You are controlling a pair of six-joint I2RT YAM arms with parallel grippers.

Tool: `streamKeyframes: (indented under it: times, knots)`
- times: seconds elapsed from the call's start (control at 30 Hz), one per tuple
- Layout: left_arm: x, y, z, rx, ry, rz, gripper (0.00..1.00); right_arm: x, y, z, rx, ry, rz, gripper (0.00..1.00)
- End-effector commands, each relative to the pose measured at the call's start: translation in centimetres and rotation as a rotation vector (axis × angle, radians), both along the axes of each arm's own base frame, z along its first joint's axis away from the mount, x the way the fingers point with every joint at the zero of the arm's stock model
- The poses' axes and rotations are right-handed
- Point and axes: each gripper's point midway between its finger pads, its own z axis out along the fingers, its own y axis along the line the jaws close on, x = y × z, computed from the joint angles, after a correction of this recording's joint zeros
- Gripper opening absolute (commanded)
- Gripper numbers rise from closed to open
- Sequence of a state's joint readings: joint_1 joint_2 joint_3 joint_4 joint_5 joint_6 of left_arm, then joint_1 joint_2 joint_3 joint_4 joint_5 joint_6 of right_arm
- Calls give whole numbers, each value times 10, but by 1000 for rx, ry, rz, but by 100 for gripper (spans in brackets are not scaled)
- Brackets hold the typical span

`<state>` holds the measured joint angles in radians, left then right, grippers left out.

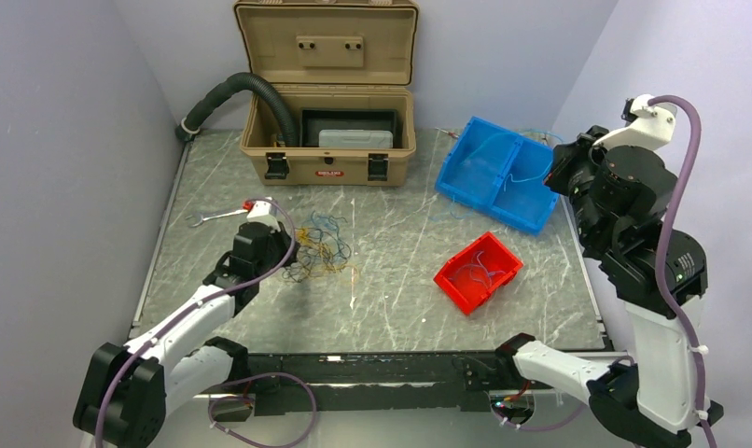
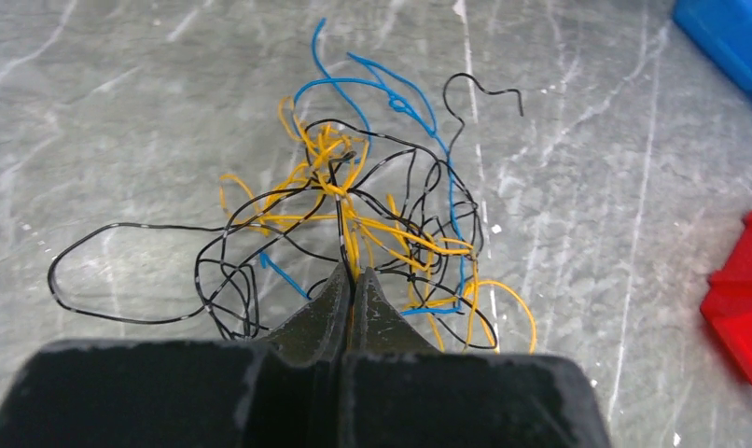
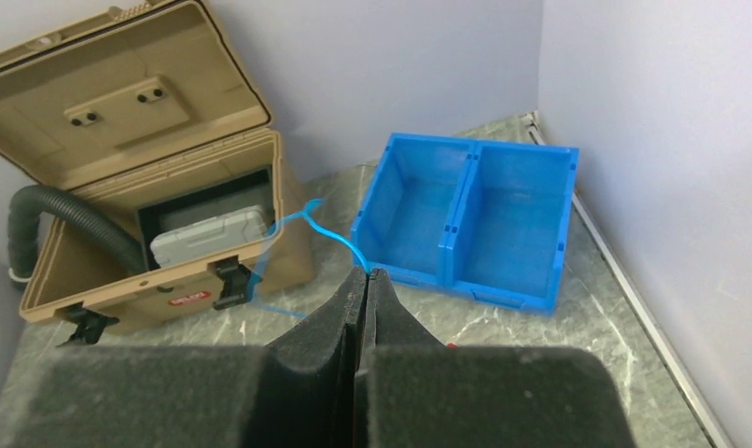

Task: Untangle the cables
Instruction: Untie the cable.

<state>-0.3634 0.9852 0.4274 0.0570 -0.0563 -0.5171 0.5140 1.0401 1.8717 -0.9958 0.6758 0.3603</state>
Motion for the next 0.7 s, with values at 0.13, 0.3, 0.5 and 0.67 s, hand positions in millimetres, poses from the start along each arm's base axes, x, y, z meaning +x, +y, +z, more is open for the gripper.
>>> streamKeyframes:
  times: [0.13,0.3,0.5,0.67]
  knots:
    - [5,-26,22,-55,-97,-145,0,-9,2,9,5,-24,47,0]
    - [4,-32,23,-65,-104,-179,0,-19,-10,12,23,-53,7,0]
    - [2,-37,24,-72,-108,-208,0,-29,-16,-10,55,-32,-10,0]
    - [2,-41,24,-77,-104,-229,0,-32,-15,-45,89,4,-17,0]
